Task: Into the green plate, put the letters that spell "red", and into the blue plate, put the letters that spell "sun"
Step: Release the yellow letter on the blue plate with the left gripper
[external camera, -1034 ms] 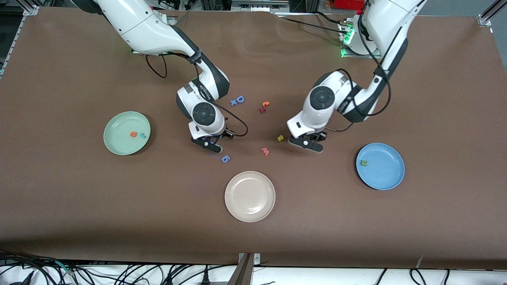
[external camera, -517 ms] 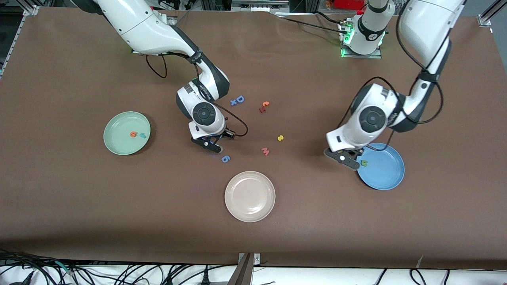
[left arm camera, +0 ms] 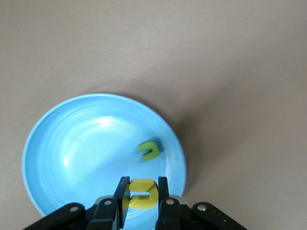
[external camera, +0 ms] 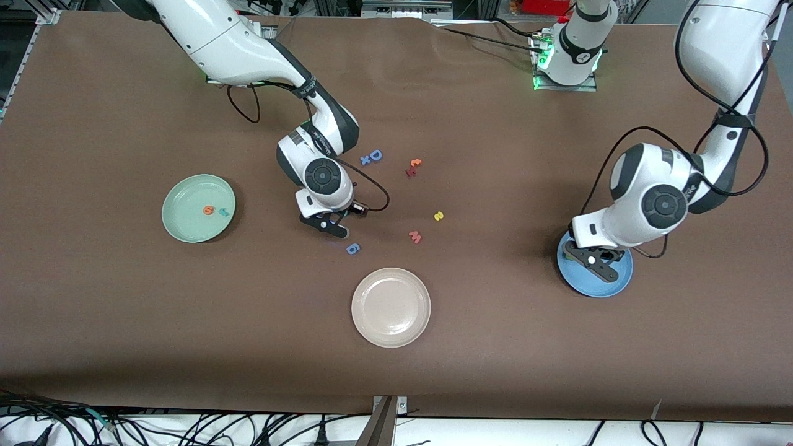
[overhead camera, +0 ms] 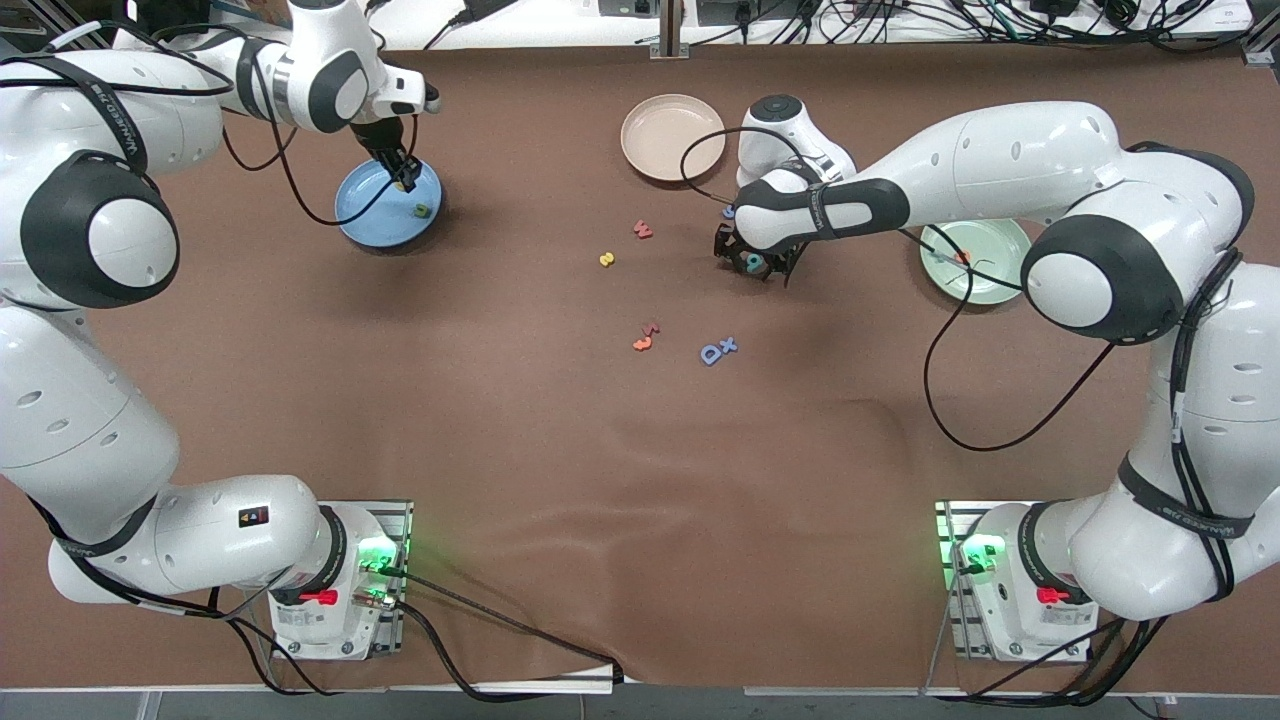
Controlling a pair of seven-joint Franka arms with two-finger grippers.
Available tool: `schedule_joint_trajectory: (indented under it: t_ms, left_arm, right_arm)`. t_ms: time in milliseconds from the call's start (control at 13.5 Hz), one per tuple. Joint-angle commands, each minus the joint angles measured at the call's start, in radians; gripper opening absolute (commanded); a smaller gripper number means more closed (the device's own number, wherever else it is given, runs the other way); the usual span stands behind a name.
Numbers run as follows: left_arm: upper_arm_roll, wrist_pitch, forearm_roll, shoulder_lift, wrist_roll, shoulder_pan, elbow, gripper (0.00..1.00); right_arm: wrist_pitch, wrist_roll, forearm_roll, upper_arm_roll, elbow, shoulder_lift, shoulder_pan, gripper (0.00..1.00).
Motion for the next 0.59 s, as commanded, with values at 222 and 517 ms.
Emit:
schedule_joint_trajectory:
  t_ms: [222, 517]
  left_arm:
    - [-0.004, -0.027, -0.025, 0.071, 0.078, 0.038, 0.089, 0.4]
    - [-0.004, -0.027, -0.039, 0.083, 0.064, 0.055, 0.103, 1.0]
  right_arm:
    - [-0.016, 0.011, -0.067, 0.001, -0.03, -0.016, -0.007, 0.5]
    - [-0.003, 0.011, -0.093, 0.0, -0.02, -0.017, -0.01, 0.5]
